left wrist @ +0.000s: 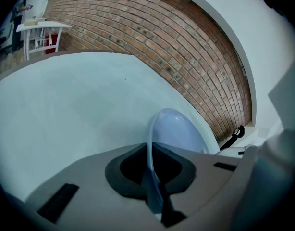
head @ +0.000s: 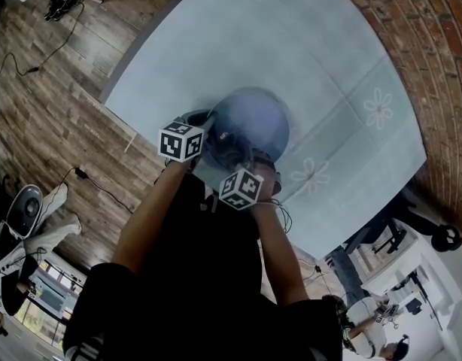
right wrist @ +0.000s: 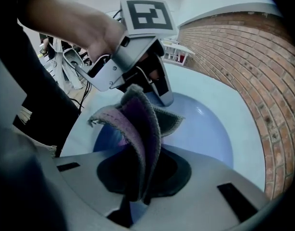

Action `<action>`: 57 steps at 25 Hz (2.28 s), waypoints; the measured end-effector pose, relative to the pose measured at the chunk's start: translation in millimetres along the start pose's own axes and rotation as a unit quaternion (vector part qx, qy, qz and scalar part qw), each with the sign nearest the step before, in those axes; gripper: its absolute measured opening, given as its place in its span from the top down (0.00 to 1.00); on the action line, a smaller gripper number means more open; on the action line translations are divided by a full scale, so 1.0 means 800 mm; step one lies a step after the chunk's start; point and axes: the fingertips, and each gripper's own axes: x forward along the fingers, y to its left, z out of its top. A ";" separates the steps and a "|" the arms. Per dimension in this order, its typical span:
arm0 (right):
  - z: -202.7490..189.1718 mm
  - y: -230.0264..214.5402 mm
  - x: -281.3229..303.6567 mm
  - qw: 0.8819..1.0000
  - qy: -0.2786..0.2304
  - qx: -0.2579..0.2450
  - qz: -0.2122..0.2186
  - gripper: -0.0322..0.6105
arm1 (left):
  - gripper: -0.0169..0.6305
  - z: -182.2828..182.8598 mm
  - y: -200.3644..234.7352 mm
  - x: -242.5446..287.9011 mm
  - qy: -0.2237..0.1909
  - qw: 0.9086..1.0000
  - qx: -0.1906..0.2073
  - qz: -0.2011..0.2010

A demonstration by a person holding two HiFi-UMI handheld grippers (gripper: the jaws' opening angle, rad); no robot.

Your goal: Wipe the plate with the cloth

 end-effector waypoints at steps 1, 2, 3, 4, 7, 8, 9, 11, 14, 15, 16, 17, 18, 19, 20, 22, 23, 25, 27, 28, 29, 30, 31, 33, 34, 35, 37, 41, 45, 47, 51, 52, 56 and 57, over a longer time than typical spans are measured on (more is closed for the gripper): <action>0.000 0.005 -0.001 1.000 -0.001 -0.003 0.004 0.86 | 0.91 0.000 0.000 0.000 0.000 1.000 0.000 0.001; -0.001 0.010 -0.002 1.000 -0.001 -0.004 0.008 0.86 | 0.91 -0.001 -0.001 0.000 -0.001 1.000 0.001 0.001; -0.003 0.016 -0.003 1.000 -0.002 -0.005 0.011 0.86 | 0.91 -0.002 -0.002 0.000 -0.001 1.000 0.001 0.002; -0.006 0.020 -0.005 1.000 -0.003 -0.005 0.015 0.86 | 0.91 -0.003 -0.004 0.000 -0.002 1.000 0.002 0.003; -0.010 0.028 -0.007 1.000 -0.004 0.001 0.025 0.86 | 0.91 -0.003 -0.004 0.001 -0.002 1.000 0.004 0.004; -0.011 0.029 -0.007 1.000 -0.004 0.005 0.029 0.86 | 0.91 -0.003 -0.003 0.001 -0.002 1.000 0.004 0.004; -0.012 0.030 -0.008 0.999 -0.002 0.009 0.031 0.86 | 0.91 -0.002 -0.002 0.001 -0.002 1.000 0.003 0.004; -0.016 0.031 -0.009 0.999 0.004 0.013 0.033 0.86 | 0.91 -0.002 0.000 0.001 -0.002 1.000 0.003 0.004; -0.027 0.029 -0.011 0.999 0.022 0.012 0.026 0.86 | 0.91 -0.001 0.002 0.001 -0.002 1.000 0.003 0.004; -0.031 0.027 -0.012 0.999 0.028 0.011 0.022 0.86 | 0.91 0.000 0.002 0.001 -0.002 1.000 0.003 0.004; -0.036 0.024 -0.014 0.999 0.033 0.011 0.018 0.86 | 0.91 0.000 0.001 0.002 -0.002 1.000 0.002 0.003; -0.040 0.021 -0.015 0.999 0.036 0.014 0.015 0.86 | 0.91 0.000 0.000 0.002 -0.001 1.000 0.002 0.003; -0.043 0.017 -0.017 0.999 0.037 0.018 0.011 0.86 | 0.91 0.000 0.000 0.001 -0.001 1.000 0.002 0.003; -0.046 0.014 -0.017 0.999 0.037 0.023 0.009 0.86 | 0.91 0.001 0.000 0.001 -0.002 1.000 0.003 0.003; -0.047 0.010 -0.017 0.999 0.037 0.027 0.007 0.86 | 0.91 0.001 0.000 0.000 -0.002 1.000 0.003 0.003; -0.049 0.003 -0.016 0.999 0.041 0.029 0.004 0.86 | 0.91 0.001 0.000 -0.001 -0.003 1.000 0.003 0.003; -0.050 -0.001 -0.016 0.999 0.043 0.029 0.003 0.86 | 0.91 0.000 0.000 -0.001 -0.003 1.000 0.004 0.003; -0.050 -0.014 -0.015 0.999 0.046 0.028 -0.002 0.86 | 0.91 0.000 -0.001 -0.001 -0.003 1.000 0.004 0.003; -0.048 -0.028 -0.013 0.999 0.048 0.023 -0.008 0.86 | 0.91 0.001 -0.001 -0.002 -0.003 1.000 0.004 0.003; -0.047 -0.036 -0.012 0.999 0.049 0.020 -0.010 0.86 | 0.91 0.001 0.000 -0.002 -0.003 1.000 0.004 0.003; -0.046 -0.043 -0.011 0.999 0.050 0.017 -0.013 0.86 | 0.91 0.001 -0.001 -0.002 -0.003 1.000 0.004 0.003; -0.045 -0.050 -0.009 0.998 0.051 0.012 -0.015 0.86 | 0.91 0.000 -0.001 -0.002 -0.002 1.000 0.004 0.003; -0.043 -0.056 -0.007 0.998 0.052 0.008 -0.017 0.86 | 0.91 0.000 -0.001 -0.001 -0.002 1.000 0.004 0.002; -0.039 -0.071 -0.003 0.998 0.052 0.001 -0.020 0.86 | 0.91 0.001 -0.002 -0.001 -0.003 1.000 0.005 0.003; -0.036 -0.079 -0.001 0.998 0.051 -0.002 -0.023 0.86 | 0.91 0.001 -0.002 -0.001 -0.003 1.000 0.005 0.004; -0.034 -0.087 0.001 0.998 0.050 -0.005 -0.026 0.86 | 0.91 0.001 -0.002 0.000 -0.004 1.000 0.006 0.005; -0.030 -0.102 0.004 0.998 0.049 -0.010 -0.032 0.86 | 0.91 0.001 -0.004 0.001 -0.004 1.000 0.006 0.006; -0.023 -0.128 0.009 0.998 0.050 -0.022 -0.044 0.86 | 0.91 0.002 -0.006 0.004 -0.002 1.000 0.006 0.004; -0.017 -0.148 0.015 0.997 0.044 -0.023 -0.054 0.86 | 0.91 0.003 -0.005 0.005 -0.002 1.000 0.006 0.006; -0.015 -0.156 0.016 0.997 0.041 -0.016 -0.059 0.86 | 0.91 0.003 -0.003 0.004 -0.003 1.000 0.007 0.009; -0.025 -0.170 0.014 0.996 0.043 0.006 -0.079 0.86 | 0.91 0.003 -0.001 0.004 -0.002 1.000 0.005 0.007; -0.029 -0.172 0.013 0.995 0.045 0.010 -0.083 0.86 | 0.91 0.003 0.000 0.004 -0.002 1.000 0.004 0.007; -0.044 -0.173 0.008 0.994 0.057 0.021 -0.091 0.86 | 0.91 0.002 0.003 0.003 -0.002 1.000 0.003 0.008; -0.049 -0.172 0.006 0.993 0.061 0.022 -0.094 0.86 | 0.91 0.002 0.004 0.003 -0.002 1.000 0.003 0.007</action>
